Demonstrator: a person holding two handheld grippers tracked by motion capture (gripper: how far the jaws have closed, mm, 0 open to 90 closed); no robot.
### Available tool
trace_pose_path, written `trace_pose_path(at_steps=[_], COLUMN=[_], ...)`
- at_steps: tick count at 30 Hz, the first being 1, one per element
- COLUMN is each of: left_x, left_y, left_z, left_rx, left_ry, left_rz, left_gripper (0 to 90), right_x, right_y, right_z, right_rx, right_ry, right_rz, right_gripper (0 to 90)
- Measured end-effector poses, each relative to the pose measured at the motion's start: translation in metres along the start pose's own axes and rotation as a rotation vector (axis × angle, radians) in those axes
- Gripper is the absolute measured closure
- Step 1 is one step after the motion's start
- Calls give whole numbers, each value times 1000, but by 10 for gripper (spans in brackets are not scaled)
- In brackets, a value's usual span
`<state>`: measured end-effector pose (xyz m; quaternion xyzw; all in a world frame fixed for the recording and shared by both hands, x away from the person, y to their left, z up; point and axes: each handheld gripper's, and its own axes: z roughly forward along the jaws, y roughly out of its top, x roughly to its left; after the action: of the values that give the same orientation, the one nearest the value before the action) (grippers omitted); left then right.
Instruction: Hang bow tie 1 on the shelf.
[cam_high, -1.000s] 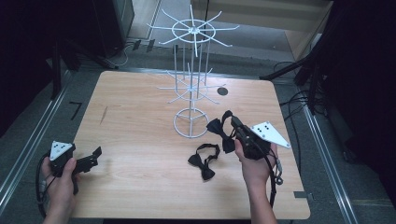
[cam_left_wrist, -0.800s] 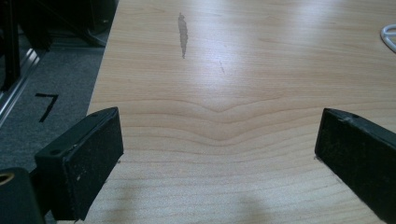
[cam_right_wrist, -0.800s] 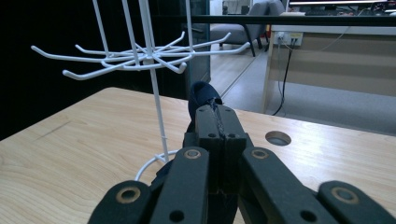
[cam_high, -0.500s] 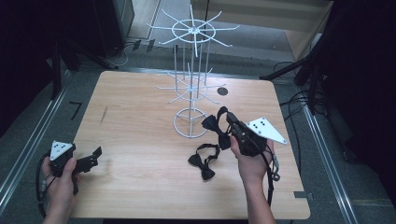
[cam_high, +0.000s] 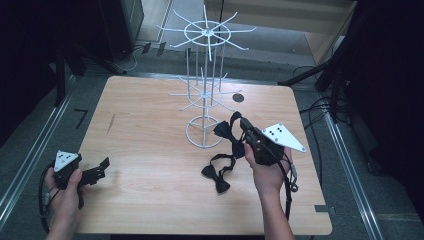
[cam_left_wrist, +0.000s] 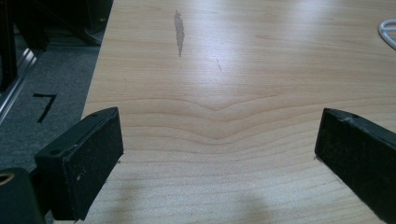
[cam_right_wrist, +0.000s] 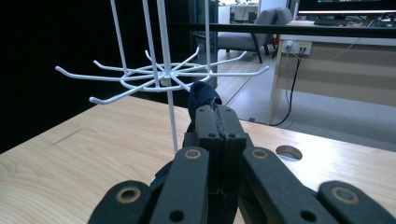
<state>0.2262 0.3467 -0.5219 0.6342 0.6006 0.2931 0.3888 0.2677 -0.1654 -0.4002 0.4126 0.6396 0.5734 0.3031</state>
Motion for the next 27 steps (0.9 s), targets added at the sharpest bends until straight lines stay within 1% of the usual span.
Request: trace_pose_path(at_steps=[10,11,21,27], left_x=[0,0,0,0], left_y=[0,0,0,0], left_z=[0,0,0,0], left_rx=[2,3,5,3], left_ry=[-1,-2,-3,-3], left_rz=[-1,-1,-3,-3], left_gripper=[14,14,14,14], right_x=[1,1,0,-5], right_y=[8,9,16,19], right_z=[0,1,7,12], right_rx=[-11,-14,-10,-6], right_ry=[7,2,7,0], right_rz=[-7,-13,-9,-6], right_gripper=[900,900,900,900])
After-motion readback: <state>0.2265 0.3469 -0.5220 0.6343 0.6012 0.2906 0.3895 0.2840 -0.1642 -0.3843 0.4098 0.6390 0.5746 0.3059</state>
